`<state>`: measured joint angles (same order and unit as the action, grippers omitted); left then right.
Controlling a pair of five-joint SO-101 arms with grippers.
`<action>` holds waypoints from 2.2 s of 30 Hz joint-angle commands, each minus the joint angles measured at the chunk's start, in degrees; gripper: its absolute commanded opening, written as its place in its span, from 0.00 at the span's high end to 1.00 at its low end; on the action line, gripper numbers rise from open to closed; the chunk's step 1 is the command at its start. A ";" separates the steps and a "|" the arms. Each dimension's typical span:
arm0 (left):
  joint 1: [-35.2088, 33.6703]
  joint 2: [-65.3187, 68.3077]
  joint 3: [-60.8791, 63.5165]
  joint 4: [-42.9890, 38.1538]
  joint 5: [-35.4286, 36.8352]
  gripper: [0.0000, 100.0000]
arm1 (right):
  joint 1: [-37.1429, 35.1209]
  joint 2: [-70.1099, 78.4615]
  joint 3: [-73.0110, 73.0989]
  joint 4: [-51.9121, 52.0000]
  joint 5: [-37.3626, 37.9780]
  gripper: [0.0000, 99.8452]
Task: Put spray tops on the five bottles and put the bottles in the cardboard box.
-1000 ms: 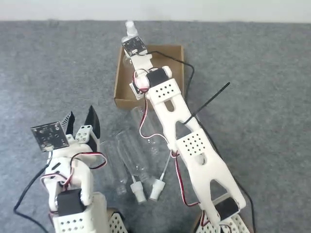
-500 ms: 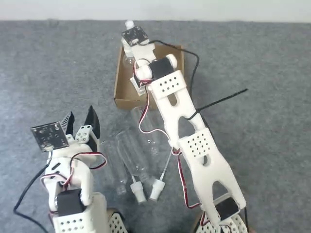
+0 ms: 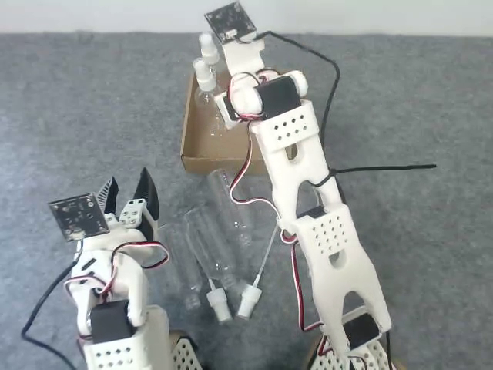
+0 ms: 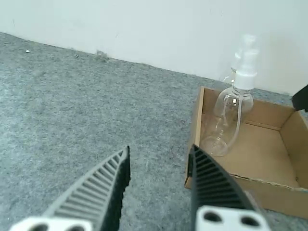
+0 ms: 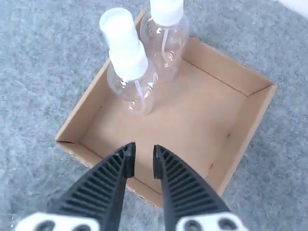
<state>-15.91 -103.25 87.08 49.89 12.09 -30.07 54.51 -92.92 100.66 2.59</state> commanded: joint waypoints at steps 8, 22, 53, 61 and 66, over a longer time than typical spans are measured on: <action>-0.18 -0.97 -1.10 -1.85 -0.53 0.82 | 0.13 -21.32 21.89 2.51 -0.53 0.97; -0.18 -0.97 -1.10 -1.85 -0.53 0.82 | -9.27 -41.98 53.10 2.15 -4.31 0.84; -0.18 -0.97 -1.01 -1.85 -0.53 0.82 | -15.25 -28.70 77.54 -22.20 -8.18 0.78; -0.18 -0.97 -1.01 -1.85 -0.53 0.82 | -14.90 -24.40 77.45 -24.13 -8.09 0.92; -0.18 -0.97 -1.01 -1.85 -0.53 0.82 | -14.90 -24.40 77.45 -23.43 -8.09 0.97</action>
<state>-15.91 -103.25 87.08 49.89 12.09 -44.48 30.68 -14.68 77.27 -5.14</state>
